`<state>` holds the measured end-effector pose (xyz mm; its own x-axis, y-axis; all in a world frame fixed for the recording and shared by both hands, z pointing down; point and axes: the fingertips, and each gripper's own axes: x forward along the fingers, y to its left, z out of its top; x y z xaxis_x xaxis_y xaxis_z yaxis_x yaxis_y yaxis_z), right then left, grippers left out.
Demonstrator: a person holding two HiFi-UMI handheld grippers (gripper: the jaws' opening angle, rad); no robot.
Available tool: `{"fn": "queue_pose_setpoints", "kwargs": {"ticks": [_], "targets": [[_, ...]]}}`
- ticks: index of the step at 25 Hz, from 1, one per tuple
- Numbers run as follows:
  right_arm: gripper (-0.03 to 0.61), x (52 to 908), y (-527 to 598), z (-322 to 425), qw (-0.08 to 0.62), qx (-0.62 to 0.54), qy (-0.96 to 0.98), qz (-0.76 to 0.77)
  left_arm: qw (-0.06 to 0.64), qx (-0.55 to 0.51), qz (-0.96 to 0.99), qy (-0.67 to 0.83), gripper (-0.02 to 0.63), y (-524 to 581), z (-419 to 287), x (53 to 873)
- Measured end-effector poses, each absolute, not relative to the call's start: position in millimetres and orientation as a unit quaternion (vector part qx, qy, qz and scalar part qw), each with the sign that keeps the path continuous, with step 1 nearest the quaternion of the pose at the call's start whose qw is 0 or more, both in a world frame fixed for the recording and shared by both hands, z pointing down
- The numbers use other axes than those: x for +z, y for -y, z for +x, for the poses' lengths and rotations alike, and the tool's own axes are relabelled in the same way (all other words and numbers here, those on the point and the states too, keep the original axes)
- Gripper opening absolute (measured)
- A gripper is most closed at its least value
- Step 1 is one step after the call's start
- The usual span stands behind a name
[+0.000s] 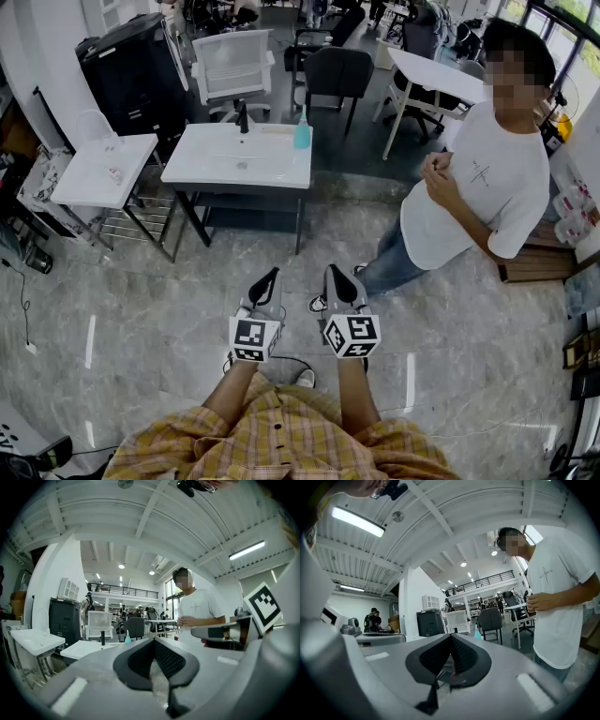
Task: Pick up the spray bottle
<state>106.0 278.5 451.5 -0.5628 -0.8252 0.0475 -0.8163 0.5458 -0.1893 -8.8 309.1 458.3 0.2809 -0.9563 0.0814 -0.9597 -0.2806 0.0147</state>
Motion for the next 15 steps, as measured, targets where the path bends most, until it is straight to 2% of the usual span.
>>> {"fn": "queue_pose_setpoints", "kwargs": {"ticks": [15], "targets": [[0.000,449,-264,137,0.024,-0.088,-0.896,-0.434,0.021,0.037,0.789,0.613,-0.002,-296,37,455]]}}
